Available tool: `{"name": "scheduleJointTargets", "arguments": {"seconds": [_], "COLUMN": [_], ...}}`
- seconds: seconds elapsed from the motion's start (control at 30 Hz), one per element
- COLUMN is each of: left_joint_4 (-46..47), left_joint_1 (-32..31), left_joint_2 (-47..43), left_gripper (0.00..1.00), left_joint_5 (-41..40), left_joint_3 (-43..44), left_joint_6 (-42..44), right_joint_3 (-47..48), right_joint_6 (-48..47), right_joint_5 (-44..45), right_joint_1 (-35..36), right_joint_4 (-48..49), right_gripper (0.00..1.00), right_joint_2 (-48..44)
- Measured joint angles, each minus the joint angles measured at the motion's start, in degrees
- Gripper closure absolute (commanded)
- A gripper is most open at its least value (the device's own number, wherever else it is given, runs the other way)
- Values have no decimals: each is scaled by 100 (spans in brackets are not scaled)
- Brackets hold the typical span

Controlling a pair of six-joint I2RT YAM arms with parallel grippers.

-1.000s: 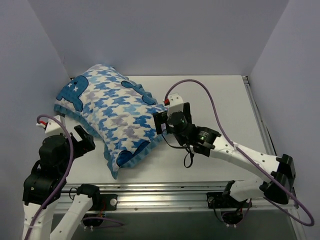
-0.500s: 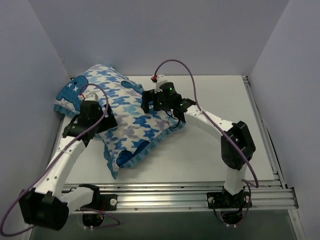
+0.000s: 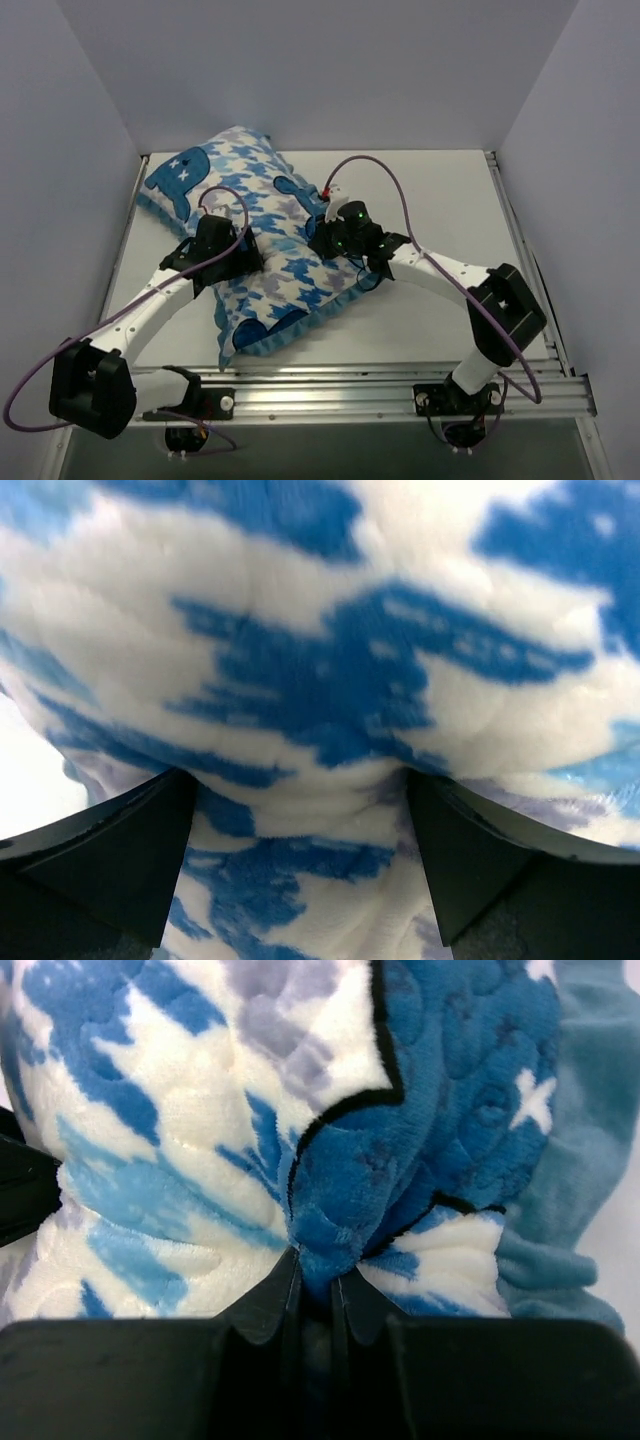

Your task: Remove the pillowcase from the pillow

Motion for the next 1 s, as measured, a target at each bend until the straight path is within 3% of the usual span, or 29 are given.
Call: {"name": "scheduleJointTargets", "arguments": {"seconds": [0.23, 0.27, 0.33, 0.37, 0.43, 0.47, 0.57, 0.77, 1.0], "left_joint_4": [-37, -127, -411, -579, -1029, -1152, -1956, -2507, -2076], "left_joint_1": [-1609, -1867, -2347, -2500, -2688, -2726, -2754, -2529, -629], "left_joint_2": [-1429, -1628, -2037, -2201, -2516, -2573, -2603, -2168, -1292], "left_gripper": [6, 6, 6, 6, 6, 6, 6, 6, 6], "left_joint_5": [-472, -566, -726, -754, -780, -789, -975, -1471, -946], "left_joint_3": [-1036, -1143, -1274, -1292, -1233, -1191, -544, 1134, 1215], "left_joint_6": [-688, -826, -1095, -1209, -1375, -1410, -1460, -1150, -466], "right_joint_3": [-1648, -1818, -2100, -2201, -2273, -2271, -2017, -984, 31], "right_joint_6": [435, 557, 789, 907, 1152, 1202, 1198, 859, 621], "right_joint_5": [824, 927, 1075, 1099, 1097, 1080, 944, 365, -562], "right_joint_1": [839, 992, 1272, 1377, 1517, 1547, 1427, 109, -1016], "right_joint_4": [-791, -914, -1174, -1309, -1580, -1681, -2142, -2461, -2258], "right_gripper": [100, 95, 83, 59, 27, 22, 9, 3, 0], "right_joint_2": [-2037, -2280, -2756, -2983, -3368, -3526, -3779, -3324, -1917]}}
